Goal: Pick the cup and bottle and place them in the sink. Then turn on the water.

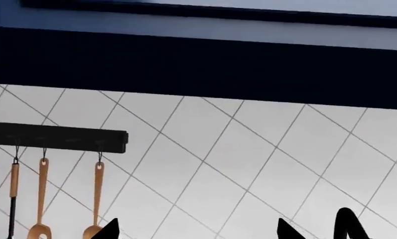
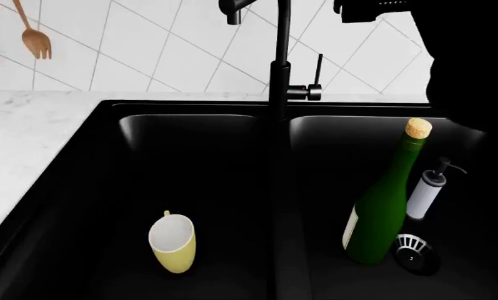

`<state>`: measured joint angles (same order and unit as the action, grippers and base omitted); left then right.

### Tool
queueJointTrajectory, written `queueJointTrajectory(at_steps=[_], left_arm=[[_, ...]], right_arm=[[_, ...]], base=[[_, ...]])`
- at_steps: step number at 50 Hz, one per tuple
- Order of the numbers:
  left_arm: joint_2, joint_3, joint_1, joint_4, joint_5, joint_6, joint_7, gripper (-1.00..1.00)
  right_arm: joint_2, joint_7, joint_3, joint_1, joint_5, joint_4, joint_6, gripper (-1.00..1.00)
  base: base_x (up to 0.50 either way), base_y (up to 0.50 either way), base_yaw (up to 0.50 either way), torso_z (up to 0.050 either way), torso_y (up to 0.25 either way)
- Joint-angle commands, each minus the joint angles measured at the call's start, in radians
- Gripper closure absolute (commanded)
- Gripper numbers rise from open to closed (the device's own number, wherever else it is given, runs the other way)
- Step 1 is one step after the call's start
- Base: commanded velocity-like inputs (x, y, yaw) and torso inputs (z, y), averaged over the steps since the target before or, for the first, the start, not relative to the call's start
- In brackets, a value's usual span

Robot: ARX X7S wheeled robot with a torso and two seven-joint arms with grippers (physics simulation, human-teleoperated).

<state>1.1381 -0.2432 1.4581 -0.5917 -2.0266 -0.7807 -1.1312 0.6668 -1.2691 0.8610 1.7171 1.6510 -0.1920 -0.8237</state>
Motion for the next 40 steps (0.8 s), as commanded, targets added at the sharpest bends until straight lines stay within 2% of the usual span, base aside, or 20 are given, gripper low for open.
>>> queueJointTrajectory(at_steps=[1, 9, 13, 26, 34, 40], left_arm=[[0.014, 0.031, -0.002, -0.008, -0.008, 0.026, -0.004, -1.0], [0.009, 0.03, -0.01, -0.003, 0.002, 0.028, 0.002, -1.0], [0.017, 0.04, -0.03, -0.003, 0.008, 0.035, 0.011, -1.0], [0.017, 0.041, -0.03, -0.003, 0.008, 0.035, 0.011, -1.0], [0.035, 0.057, -0.053, -0.008, 0.006, 0.044, 0.016, -1.0], [0.033, 0.057, -0.058, -0.008, 0.012, 0.046, 0.018, -1.0]], right_arm=[[-0.047, 0.029, 0.039, -0.063, -0.102, 0.07, 0.044, -1.0], [-0.071, 0.0, 0.045, -0.084, -0.098, 0.129, 0.053, -1.0], [-0.022, -0.026, 0.012, -0.05, -0.088, 0.072, 0.052, -1.0], [-0.022, -0.027, 0.011, -0.051, -0.088, 0.071, 0.052, -1.0], [-0.131, 0.123, 0.074, 0.018, -0.211, 0.44, 0.054, -1.0], [-0.167, 0.184, 0.078, 0.059, -0.226, 0.526, 0.054, -1.0]], base=[[0.0, 0.0, 0.0, 0.0, 0.0], [0.0, 0.0, 0.0, 0.0, 0.0], [0.0, 0.0, 0.0, 0.0, 0.0], [0.0, 0.0, 0.0, 0.0, 0.0], [0.0, 0.0, 0.0, 0.0, 0.0], [0.0, 0.0, 0.0, 0.0, 0.0]])
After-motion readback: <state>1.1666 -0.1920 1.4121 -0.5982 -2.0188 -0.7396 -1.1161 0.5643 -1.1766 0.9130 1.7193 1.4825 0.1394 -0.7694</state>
